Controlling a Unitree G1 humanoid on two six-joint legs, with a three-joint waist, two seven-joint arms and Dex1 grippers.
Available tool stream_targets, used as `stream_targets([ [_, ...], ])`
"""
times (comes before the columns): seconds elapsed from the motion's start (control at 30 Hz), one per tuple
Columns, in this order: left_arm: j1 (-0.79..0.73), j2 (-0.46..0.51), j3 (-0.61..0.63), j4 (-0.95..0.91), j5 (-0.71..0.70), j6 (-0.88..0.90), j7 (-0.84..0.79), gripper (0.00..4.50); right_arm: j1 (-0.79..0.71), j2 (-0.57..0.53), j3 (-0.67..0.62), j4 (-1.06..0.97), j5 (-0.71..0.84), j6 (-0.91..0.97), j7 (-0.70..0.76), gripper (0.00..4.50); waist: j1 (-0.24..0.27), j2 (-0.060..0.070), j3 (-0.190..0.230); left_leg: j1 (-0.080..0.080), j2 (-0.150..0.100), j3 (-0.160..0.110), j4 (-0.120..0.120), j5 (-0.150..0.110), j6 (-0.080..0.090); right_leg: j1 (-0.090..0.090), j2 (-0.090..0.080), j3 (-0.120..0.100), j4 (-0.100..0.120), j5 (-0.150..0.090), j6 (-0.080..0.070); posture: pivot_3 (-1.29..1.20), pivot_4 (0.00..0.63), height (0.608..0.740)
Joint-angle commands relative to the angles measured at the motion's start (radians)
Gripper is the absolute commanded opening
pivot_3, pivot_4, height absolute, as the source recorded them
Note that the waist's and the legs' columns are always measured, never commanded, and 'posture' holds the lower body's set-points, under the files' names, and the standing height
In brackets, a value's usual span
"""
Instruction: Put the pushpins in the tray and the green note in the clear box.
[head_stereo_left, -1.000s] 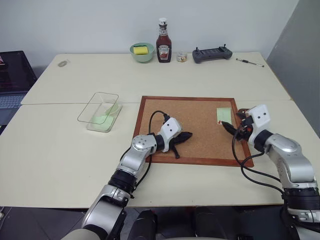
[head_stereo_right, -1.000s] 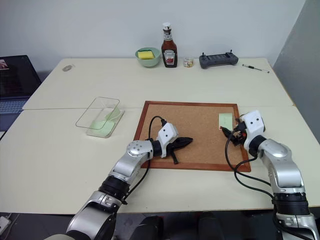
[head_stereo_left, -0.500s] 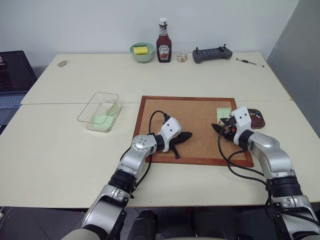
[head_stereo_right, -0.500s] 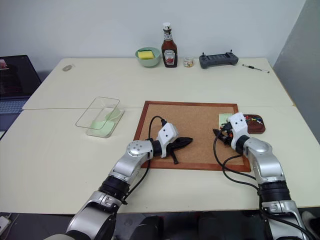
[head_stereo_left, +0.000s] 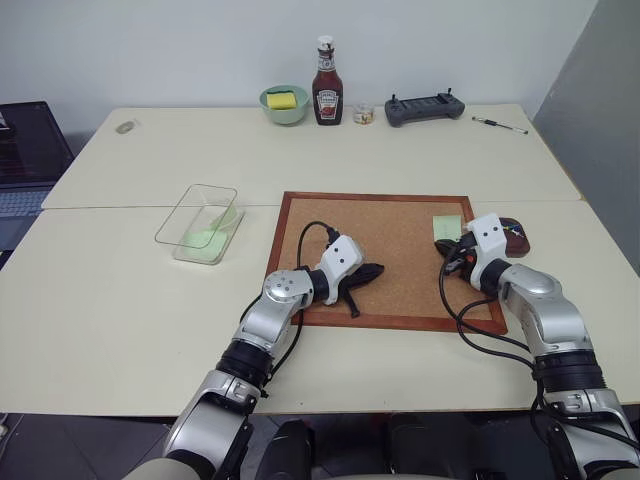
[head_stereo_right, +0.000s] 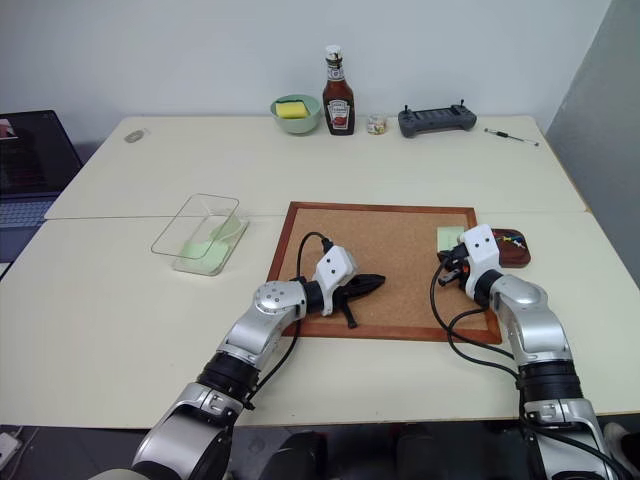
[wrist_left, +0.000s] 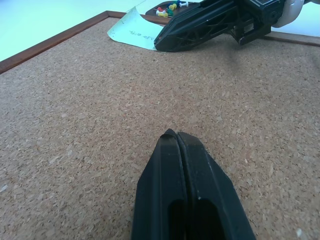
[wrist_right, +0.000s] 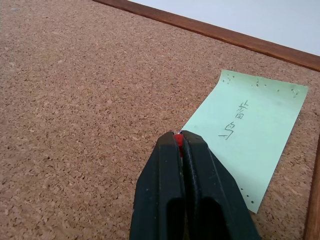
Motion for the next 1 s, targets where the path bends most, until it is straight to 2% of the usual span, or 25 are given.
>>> stream_targets([
  [0.03,0.032,0.003,-0.021,0.024,0.015,0.024,-0.006,0.00,-0.004,-0.012,-0.049,-0.067,0.038,-0.023,0.018,0.05,0.000,0.000,0.000,0.000,0.000,0.000,0.000,0.000,0.000,0.000,0.000,0.000,0.000,0.000,0.000,0.00,0.150,0.740],
  [0.17,0.035,0.002,-0.015,0.019,0.002,0.041,-0.014,0.00,0.000,-0.028,-0.041,-0.140,0.060,-0.032,0.057,0.05,0.000,0.000,0.000,0.000,0.000,0.000,0.000,0.000,0.000,0.000,0.000,0.000,0.000,0.000,0.000,0.00,0.150,0.740],
  [0.33,0.028,-0.006,-0.002,0.015,-0.010,0.071,-0.011,0.00,0.017,-0.085,0.014,-0.220,0.003,-0.105,0.122,0.05,-0.002,0.000,0.000,0.000,0.000,0.000,0.000,0.000,0.000,-0.001,0.000,0.000,0.000,0.000,0.000,0.00,0.150,0.740],
  [0.57,0.000,-0.018,0.033,0.025,-0.022,0.098,0.023,0.00,0.030,-0.105,0.044,-0.281,-0.015,-0.127,0.152,0.05,0.001,0.000,0.000,0.000,0.000,0.000,0.000,0.000,0.000,0.000,0.000,0.000,0.000,0.000,0.000,0.00,0.150,0.740],
  [0.73,0.001,-0.027,0.135,-0.110,-0.182,0.297,0.004,0.90,0.047,-0.109,0.071,-0.322,-0.032,-0.147,0.164,0.00,-0.001,0.000,0.000,0.000,0.000,0.000,0.000,0.000,0.000,0.000,0.000,0.000,0.000,0.000,0.000,0.00,0.150,0.740],
  [1.0,0.032,-0.010,0.274,-0.360,-0.415,0.653,0.060,2.42,0.081,-0.098,0.129,-0.339,-0.089,-0.236,0.165,0.00,-0.005,-0.002,0.001,-0.002,0.001,-0.001,0.000,0.000,0.000,-0.002,0.000,0.000,0.000,0.000,0.000,0.00,0.150,0.740],
])
